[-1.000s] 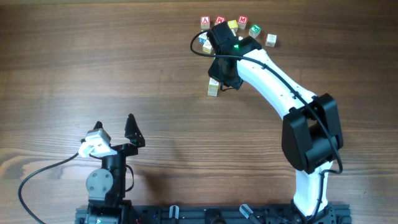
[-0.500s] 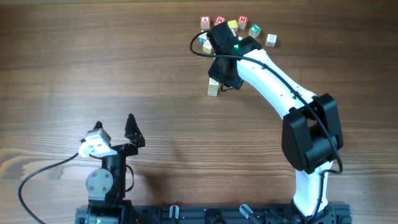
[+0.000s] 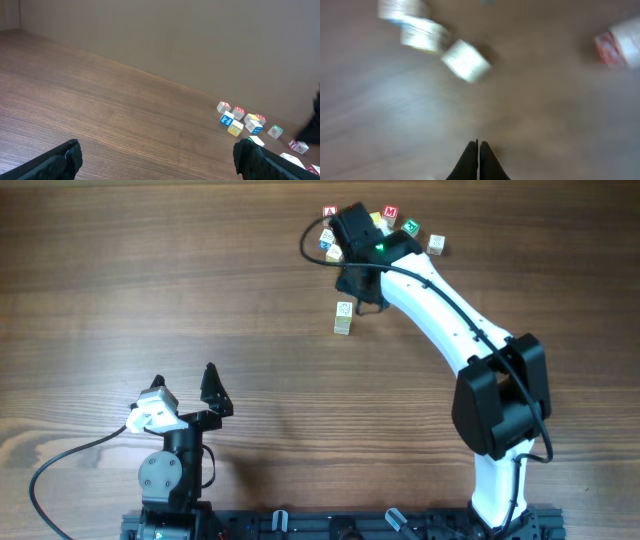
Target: Form a tower
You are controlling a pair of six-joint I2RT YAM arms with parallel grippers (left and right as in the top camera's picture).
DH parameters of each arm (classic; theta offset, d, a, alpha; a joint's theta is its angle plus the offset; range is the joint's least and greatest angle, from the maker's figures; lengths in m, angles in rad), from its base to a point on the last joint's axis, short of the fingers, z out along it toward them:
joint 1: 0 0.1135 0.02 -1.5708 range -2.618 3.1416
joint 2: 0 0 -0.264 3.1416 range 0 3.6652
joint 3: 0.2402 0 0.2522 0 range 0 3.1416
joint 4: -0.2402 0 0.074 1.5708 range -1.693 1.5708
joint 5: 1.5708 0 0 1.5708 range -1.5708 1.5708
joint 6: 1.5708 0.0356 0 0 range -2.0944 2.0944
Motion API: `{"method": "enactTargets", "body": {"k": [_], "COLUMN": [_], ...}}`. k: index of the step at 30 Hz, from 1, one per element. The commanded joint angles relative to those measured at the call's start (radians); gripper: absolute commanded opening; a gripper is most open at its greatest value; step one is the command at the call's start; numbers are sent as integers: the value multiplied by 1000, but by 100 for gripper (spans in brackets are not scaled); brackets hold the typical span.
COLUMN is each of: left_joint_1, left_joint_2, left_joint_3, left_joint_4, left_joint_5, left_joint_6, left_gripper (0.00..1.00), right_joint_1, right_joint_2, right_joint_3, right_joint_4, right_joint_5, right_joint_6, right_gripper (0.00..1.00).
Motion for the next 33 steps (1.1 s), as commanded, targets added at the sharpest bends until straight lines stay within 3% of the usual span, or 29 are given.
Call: {"method": "enactTargets", "body": {"k": [1, 7, 13, 33], "left_joint_1": [6, 6, 6, 6], "left_joint_2": [-2, -2, -2, -2], "left_joint_3": [-6, -6, -6, -6], "left_joint_4": [3, 3, 3, 3], "left_joint_5": [-6, -6, -6, -6], "left_joint_6": [19, 19, 19, 19], "left_gripper": [100, 100, 100, 100], "right_joint_1": [26, 30, 53, 63], "right_joint_2": [-16, 35, 44, 44], "right_joint_3": [37, 34, 35, 35], "right_joint_4": [110, 154, 97, -39], "right_joint_5": [-100, -293, -326, -177], "right_joint_6": [-264, -401, -430, -268], "right_gripper": [4, 5, 5, 5]}}
